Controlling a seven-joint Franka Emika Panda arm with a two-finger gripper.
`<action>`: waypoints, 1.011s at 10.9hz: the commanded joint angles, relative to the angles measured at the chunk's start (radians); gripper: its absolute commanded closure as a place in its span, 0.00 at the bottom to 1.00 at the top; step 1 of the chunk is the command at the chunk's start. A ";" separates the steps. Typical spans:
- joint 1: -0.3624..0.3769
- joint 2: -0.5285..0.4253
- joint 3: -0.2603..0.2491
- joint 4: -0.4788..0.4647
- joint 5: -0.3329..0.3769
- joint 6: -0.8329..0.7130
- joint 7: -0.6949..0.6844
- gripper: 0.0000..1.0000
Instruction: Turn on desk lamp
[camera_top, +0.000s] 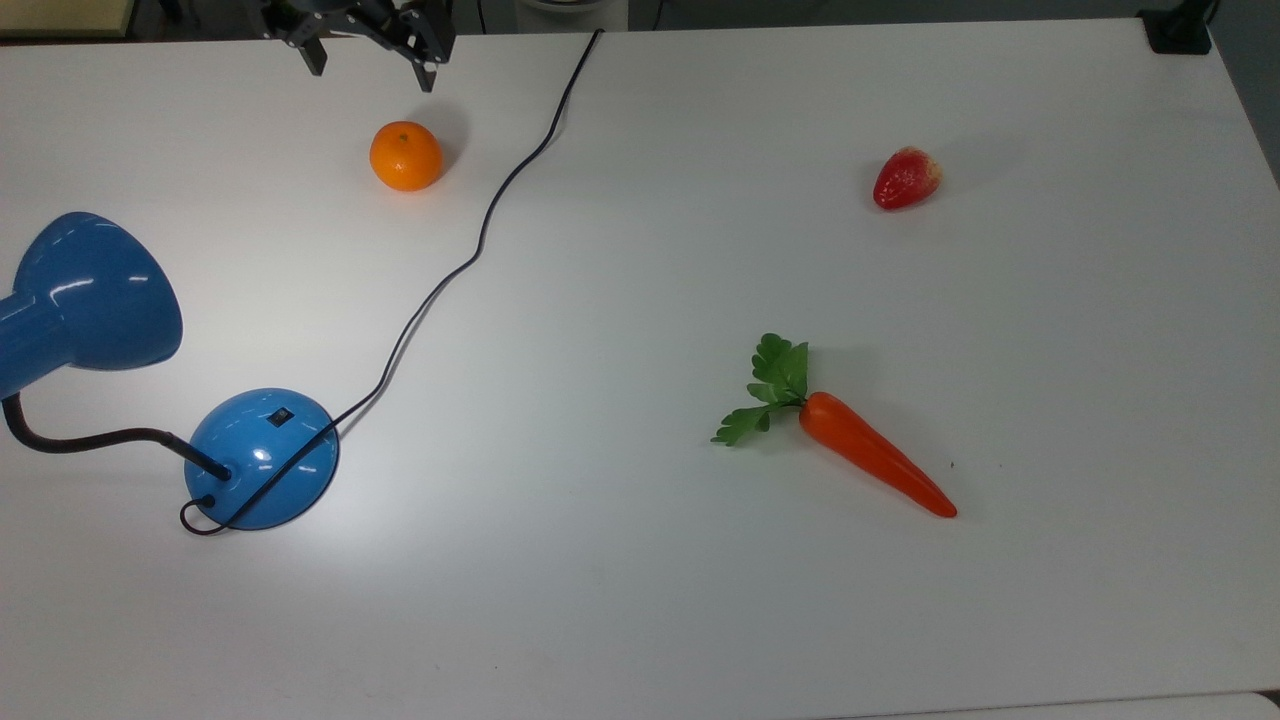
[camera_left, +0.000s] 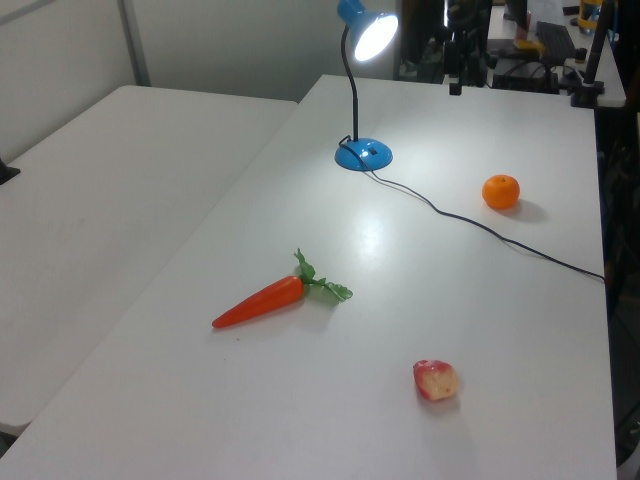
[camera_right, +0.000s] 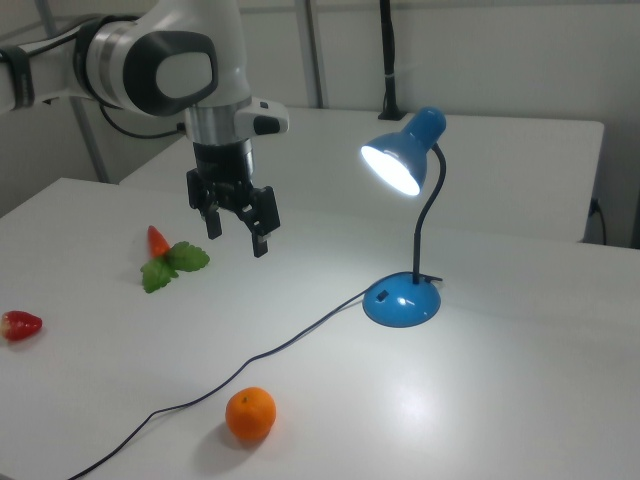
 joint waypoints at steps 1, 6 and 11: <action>0.019 -0.139 -0.042 -0.099 0.000 -0.026 -0.088 0.00; 0.006 -0.178 -0.038 -0.120 0.032 -0.060 -0.084 0.00; 0.000 -0.167 -0.030 -0.114 0.032 -0.060 -0.044 0.00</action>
